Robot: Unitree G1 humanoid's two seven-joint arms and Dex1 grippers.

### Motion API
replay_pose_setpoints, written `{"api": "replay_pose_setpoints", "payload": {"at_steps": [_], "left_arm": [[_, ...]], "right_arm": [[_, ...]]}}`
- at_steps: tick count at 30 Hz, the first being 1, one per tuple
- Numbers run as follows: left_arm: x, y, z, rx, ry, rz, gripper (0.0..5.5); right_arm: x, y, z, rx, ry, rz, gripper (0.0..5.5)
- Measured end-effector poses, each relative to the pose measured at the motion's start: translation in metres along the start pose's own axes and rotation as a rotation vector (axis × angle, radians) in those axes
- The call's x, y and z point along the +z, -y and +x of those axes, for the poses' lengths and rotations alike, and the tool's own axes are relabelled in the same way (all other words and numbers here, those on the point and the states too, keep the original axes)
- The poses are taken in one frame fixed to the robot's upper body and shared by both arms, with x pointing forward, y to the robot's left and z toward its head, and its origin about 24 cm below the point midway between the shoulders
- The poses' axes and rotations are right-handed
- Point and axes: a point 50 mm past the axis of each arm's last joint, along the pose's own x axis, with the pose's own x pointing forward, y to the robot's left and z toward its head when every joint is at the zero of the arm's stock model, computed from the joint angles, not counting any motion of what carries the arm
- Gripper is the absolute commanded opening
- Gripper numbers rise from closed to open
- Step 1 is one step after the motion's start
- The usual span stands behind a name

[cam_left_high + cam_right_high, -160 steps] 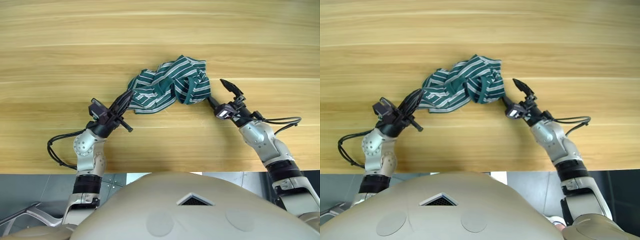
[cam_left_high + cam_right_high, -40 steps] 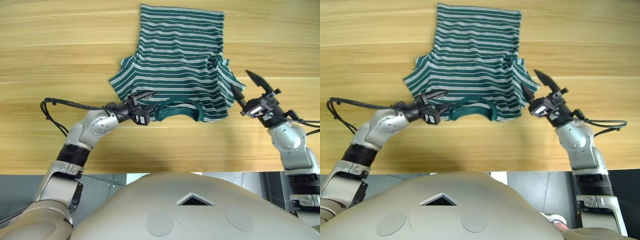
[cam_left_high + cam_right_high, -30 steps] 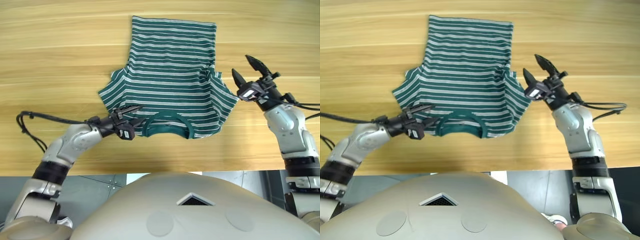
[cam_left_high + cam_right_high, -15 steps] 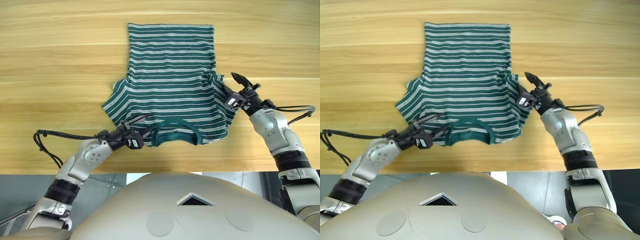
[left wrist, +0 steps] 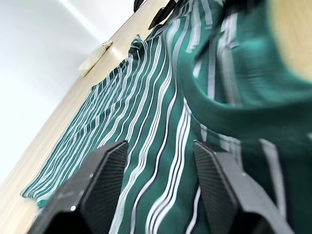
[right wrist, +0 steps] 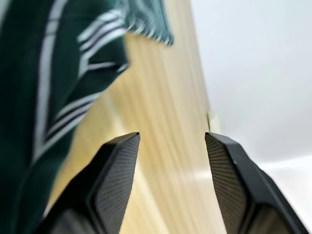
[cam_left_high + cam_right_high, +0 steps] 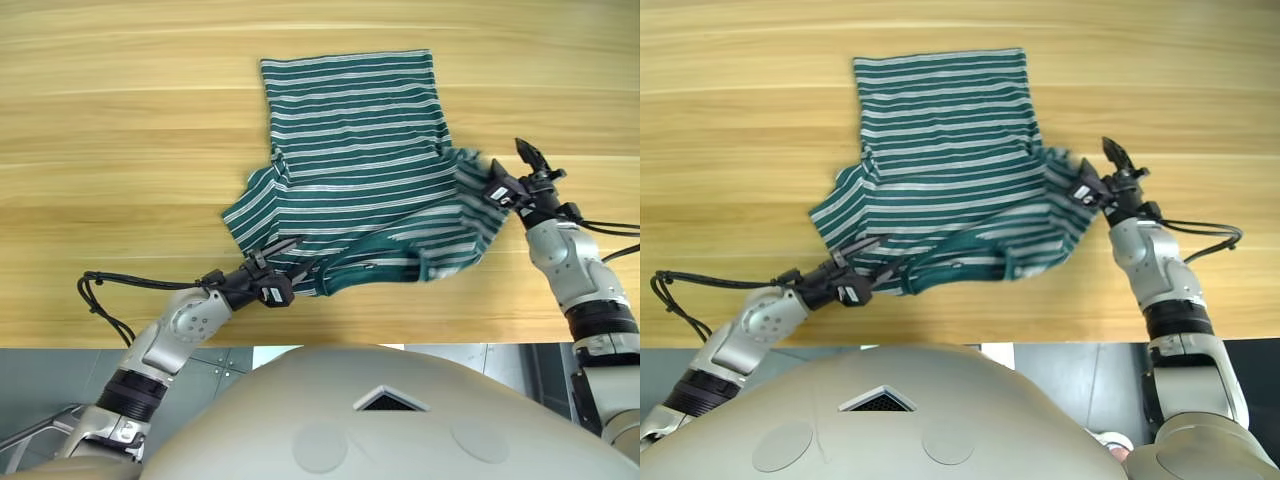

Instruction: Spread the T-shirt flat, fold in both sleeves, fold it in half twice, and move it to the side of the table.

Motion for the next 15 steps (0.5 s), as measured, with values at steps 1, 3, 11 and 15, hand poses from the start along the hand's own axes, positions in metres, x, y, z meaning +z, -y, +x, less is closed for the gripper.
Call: {"api": "replay_pose_setpoints", "payload": {"at_steps": [1, 3, 11, 15], "left_arm": [[0.001, -0.001, 0.002, 0.010, 0.006, -0.003, 2.50], [0.001, -0.005, 0.003, 0.046, 0.012, -0.002, 2.50], [0.018, -0.038, -0.009, 0.211, 0.110, 0.028, 2.50], [0.039, -0.087, -0.039, 0.456, 0.188, 0.101, 2.50]], "right_arm": [[0.016, 0.016, 0.005, -0.110, 0.079, 0.076, 2.46], [0.048, 0.055, 0.009, -0.325, 0.237, 0.229, 2.46], [0.094, 0.082, 0.008, -0.342, 0.441, 0.402, 2.46], [0.085, 0.056, 0.021, -0.232, 0.367, 0.327, 2.46]]}}
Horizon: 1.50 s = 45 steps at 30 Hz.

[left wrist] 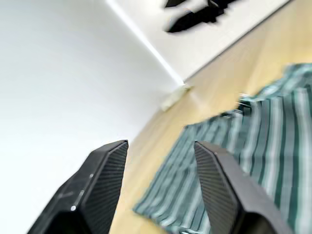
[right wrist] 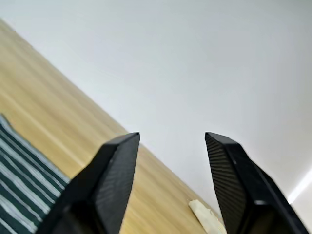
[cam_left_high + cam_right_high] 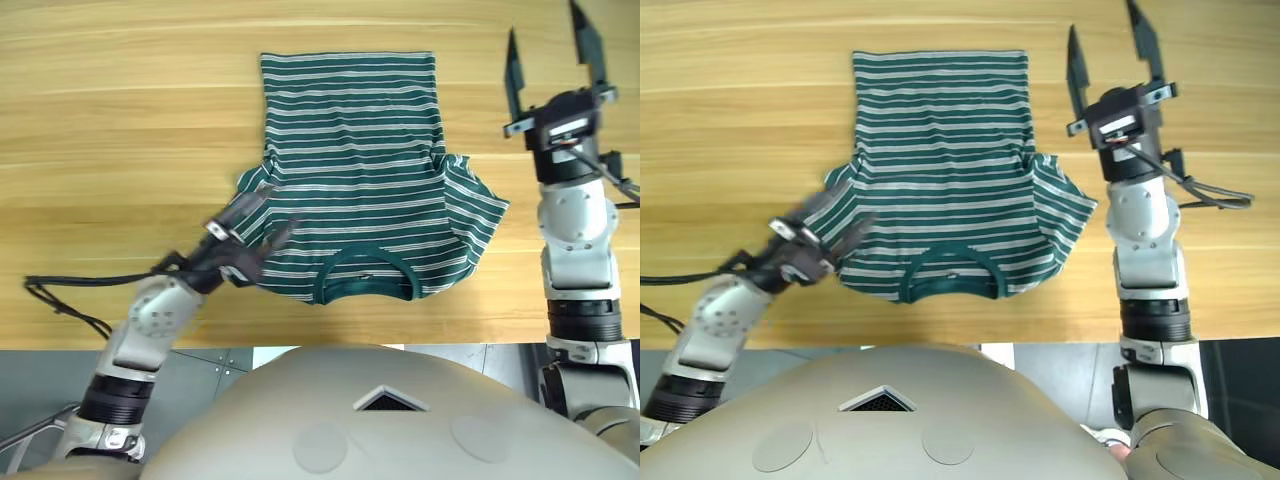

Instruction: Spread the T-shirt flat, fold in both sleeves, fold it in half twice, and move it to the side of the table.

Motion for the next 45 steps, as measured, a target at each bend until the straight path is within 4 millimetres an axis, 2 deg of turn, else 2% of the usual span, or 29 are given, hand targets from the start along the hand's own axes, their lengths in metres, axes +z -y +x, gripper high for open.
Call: {"api": "replay_pose_setpoints", "payload": {"at_steps": [1, 3, 4, 6, 7, 10, 12, 14, 18, 21, 23, 27, 29, 38, 45], "left_arm": [[-0.003, -0.019, -0.005, 0.075, -0.052, 0.076, 2.50], [-0.020, -0.038, -0.035, 0.066, -0.308, 0.281, 2.50], [-0.031, -0.038, -0.060, -0.003, -0.479, 0.348, 2.50], [-0.036, -0.026, -0.097, -0.137, -0.679, 0.362, 2.50], [-0.033, -0.020, -0.100, -0.178, -0.684, 0.339, 2.50], [-0.026, 0.011, -0.090, -0.355, -0.610, 0.232, 2.50], [-0.024, 0.030, -0.092, -0.442, -0.598, 0.150, 2.50], [-0.025, 0.037, -0.096, -0.456, -0.612, 0.111, 2.50], [-0.039, 0.039, -0.085, -0.438, -0.595, 0.125, 2.50], [-0.055, 0.029, -0.077, -0.417, -0.634, 0.222, 2.50], [-0.058, 0.028, -0.074, -0.416, -0.630, 0.233, 2.50], [-0.067, 0.033, -0.048, -0.417, -0.548, 0.255, 2.50], [-0.069, 0.036, -0.042, -0.415, -0.524, 0.252, 2.50], [-0.068, 0.043, -0.037, -0.412, -0.478, 0.223, 2.50], [-0.073, 0.035, -0.043, -0.396, -0.517, 0.246, 2.50]], "right_arm": [[-0.003, -0.007, 0.001, 0.023, -0.003, -0.009, 2.46], [-0.008, -0.015, 0.004, 0.073, -0.014, -0.020, 2.46], [-0.011, -0.017, 0.004, 0.092, -0.021, -0.025, 2.46], [-0.018, -0.014, 0.004, 0.119, -0.043, -0.066, 2.46], [-0.022, -0.011, 0.003, 0.122, -0.058, -0.080, 2.46], [-0.025, -0.005, 0.013, 0.123, -0.052, -0.120, 2.46], [-0.026, -0.004, 0.016, 0.145, -0.043, -0.140, 2.46], [-0.027, -0.002, 0.016, 0.154, -0.042, -0.149, 2.46], [-0.027, 0.001, 0.015, 0.158, -0.036, -0.161, 2.46], [-0.027, 0.002, 0.014, 0.157, -0.037, -0.165, 2.46], [-0.029, 0.005, 0.012, 0.148, -0.046, -0.169, 2.46], [-0.032, 0.002, 0.009, 0.168, -0.053, -0.202, 2.46], [-0.033, 0.002, 0.008, 0.168, -0.057, -0.204, 2.46], [-0.037, 0.000, 0.005, 0.168, -0.063, -0.223, 2.46], [-0.041, -0.002, 0.003, 0.168, -0.080, -0.218, 2.46]]}}
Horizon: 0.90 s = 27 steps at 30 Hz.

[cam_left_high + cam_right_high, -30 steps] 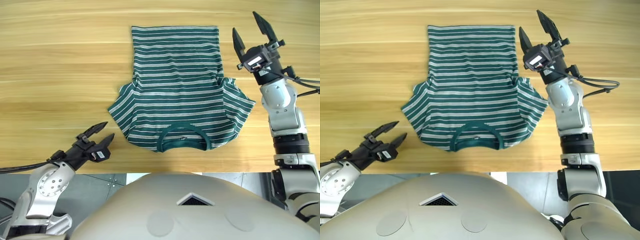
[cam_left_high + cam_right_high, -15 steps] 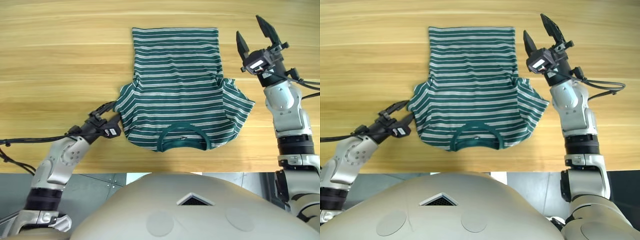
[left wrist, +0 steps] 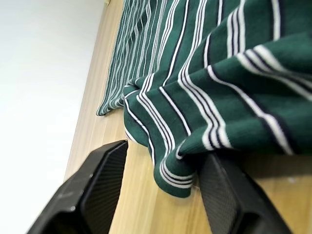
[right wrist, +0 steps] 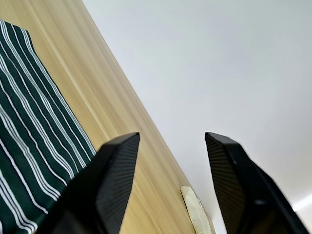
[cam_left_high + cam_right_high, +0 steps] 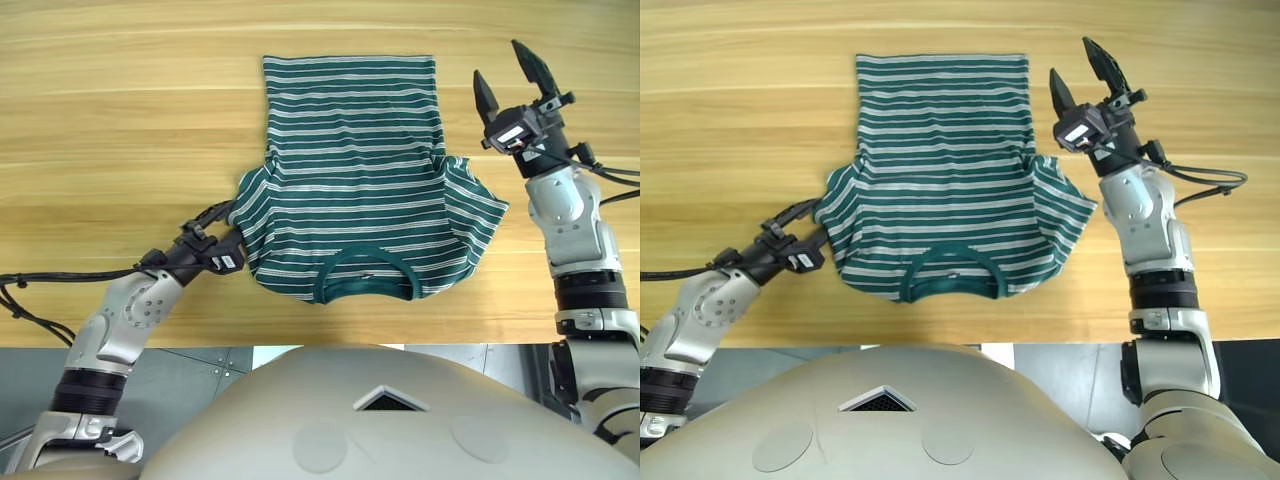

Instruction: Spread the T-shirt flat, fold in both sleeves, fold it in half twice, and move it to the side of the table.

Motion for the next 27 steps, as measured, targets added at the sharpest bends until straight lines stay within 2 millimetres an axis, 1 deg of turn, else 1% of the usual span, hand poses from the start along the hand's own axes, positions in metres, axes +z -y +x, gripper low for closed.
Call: {"api": "replay_pose_setpoints", "payload": {"at_steps": [8, 12, 17, 19, 27], "left_arm": [[-0.006, -0.004, 0.005, 0.016, -0.013, 0.008, 2.50], [-0.009, -0.007, 0.012, 0.030, -0.012, 0.011, 2.50], [-0.011, -0.006, 0.015, 0.030, -0.015, 0.008, 1.70], [-0.012, -0.008, 0.015, 0.025, -0.012, 0.019, 1.47], [-0.012, -0.013, 0.016, 0.026, -0.003, 0.025, 0.84]], "right_arm": [[-0.002, -0.002, -0.002, -0.008, -0.007, 0.006, 2.46], [-0.004, -0.008, -0.003, 0.009, -0.015, 0.013, 2.46], [-0.004, -0.008, -0.003, 0.001, -0.013, 0.013, 2.46], [-0.004, -0.008, -0.003, 0.000, -0.013, 0.013, 2.46], [-0.006, -0.009, -0.004, -0.001, -0.025, 0.017, 2.46]]}}
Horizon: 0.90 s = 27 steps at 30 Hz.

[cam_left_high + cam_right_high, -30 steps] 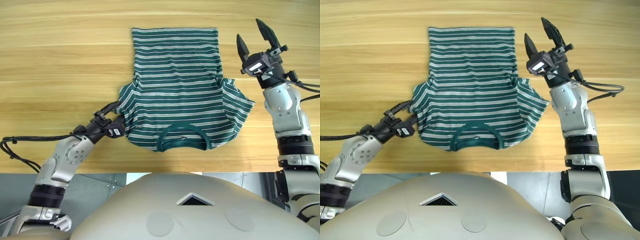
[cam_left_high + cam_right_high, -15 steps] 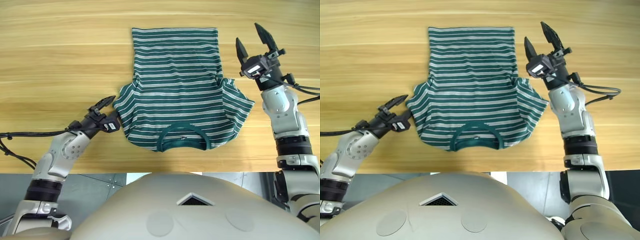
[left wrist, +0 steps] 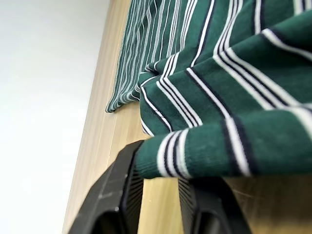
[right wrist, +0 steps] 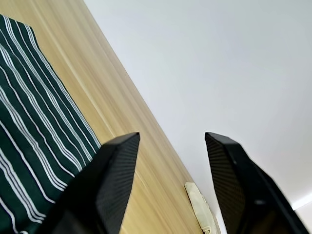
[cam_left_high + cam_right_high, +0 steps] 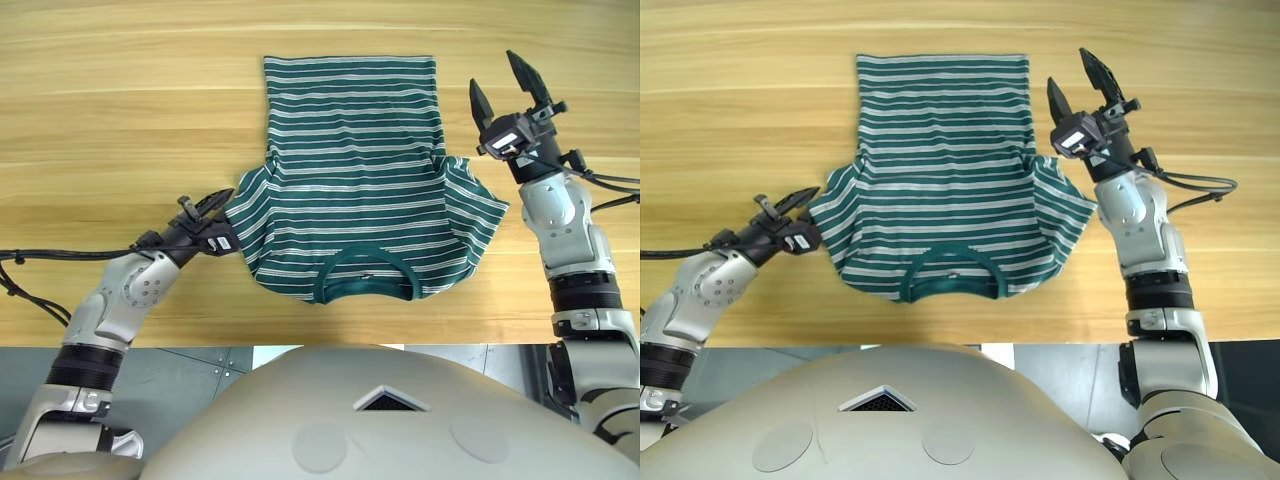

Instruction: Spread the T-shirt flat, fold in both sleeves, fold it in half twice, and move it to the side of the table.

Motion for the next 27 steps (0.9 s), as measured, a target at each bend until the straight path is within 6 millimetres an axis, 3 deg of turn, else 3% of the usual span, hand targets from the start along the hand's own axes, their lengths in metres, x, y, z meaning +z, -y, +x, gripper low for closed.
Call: {"api": "replay_pose_setpoints", "payload": {"at_steps": [11, 18, 27], "left_arm": [[0.003, -0.002, 0.000, 0.039, 0.028, -0.065, 0.01], [0.015, 0.006, 0.004, 0.111, 0.094, -0.178, 0.01], [-0.002, 0.012, -0.019, 0.179, -0.065, -0.191, 1.59]], "right_arm": [[-0.004, -0.002, -0.002, 0.002, -0.017, 0.005, 2.46], [-0.009, -0.003, -0.004, -0.008, -0.041, 0.011, 2.46], [-0.011, -0.004, -0.006, -0.025, -0.044, 0.014, 2.46]]}}
